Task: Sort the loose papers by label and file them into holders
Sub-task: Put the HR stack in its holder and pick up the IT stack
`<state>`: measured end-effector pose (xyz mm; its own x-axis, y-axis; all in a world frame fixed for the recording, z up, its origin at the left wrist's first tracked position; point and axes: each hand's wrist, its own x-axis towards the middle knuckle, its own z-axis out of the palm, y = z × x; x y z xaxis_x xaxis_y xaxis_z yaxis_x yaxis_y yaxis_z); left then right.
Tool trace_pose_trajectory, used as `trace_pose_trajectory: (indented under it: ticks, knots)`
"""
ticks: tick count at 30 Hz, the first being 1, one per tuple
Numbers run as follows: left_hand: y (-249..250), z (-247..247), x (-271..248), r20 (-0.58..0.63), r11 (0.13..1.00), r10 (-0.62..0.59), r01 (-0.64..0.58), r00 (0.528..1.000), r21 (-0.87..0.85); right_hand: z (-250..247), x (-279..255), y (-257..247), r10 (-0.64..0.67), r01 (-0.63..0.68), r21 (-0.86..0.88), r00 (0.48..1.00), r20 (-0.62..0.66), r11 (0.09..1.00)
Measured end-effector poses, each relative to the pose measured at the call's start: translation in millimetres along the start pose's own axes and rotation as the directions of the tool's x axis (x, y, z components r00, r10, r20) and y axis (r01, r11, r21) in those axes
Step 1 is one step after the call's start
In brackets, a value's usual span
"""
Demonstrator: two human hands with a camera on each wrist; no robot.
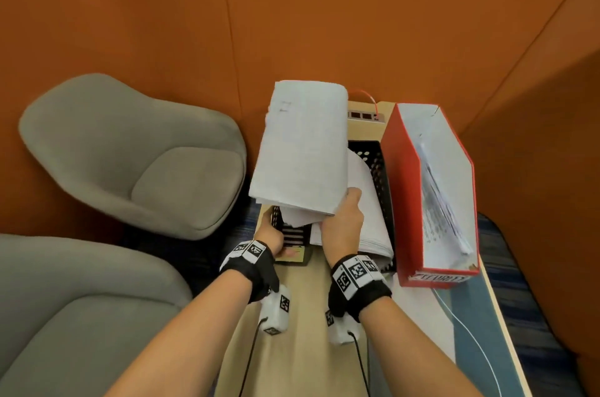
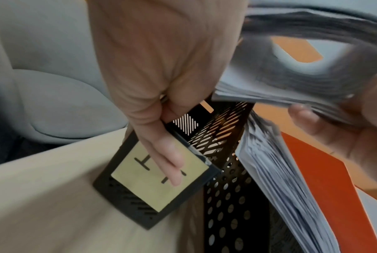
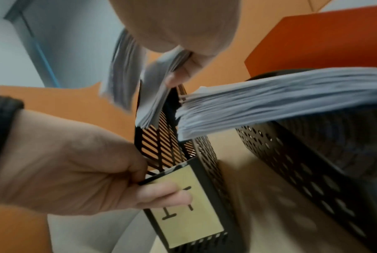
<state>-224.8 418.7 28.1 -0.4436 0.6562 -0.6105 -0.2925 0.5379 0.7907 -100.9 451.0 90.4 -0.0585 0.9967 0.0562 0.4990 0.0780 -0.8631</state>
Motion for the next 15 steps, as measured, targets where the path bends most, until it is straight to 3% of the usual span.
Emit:
trace_pose_trajectory:
  ticks: [3,5,8,12,15]
  knots:
    - [4,2,-6,0.054,0.999,-0.023,0.025,0.998,-0.037,2,-9,-3,0.047,-0.044,0.106,0.999,-0.027,0.993]
    - [6,2,-9,0.075,1.0,-0.003,0.006,0.997,-0.03,6,-11,-3,-0.015,0.015,-0.044,1.0,0.002,0.999]
    - [-2,-3,-3,0.08,1.0,-0.03,0.03,0.996,-0.002,10,-15,0,-0.103,0.158,-0.381,0.982,0.16,0.911]
    - [-38,-10,29,0.139,0.992,-0.081,0.067,0.987,0.102,18,-21,2,-0.145,0.368,-0.492,0.89,0.432,0.789]
    - [-10,-3,-10,0.139,0.997,-0.019,0.009,0.99,0.072,19,-22,-1,-0.06,0.226,-0.309,0.883,0.466,0.924]
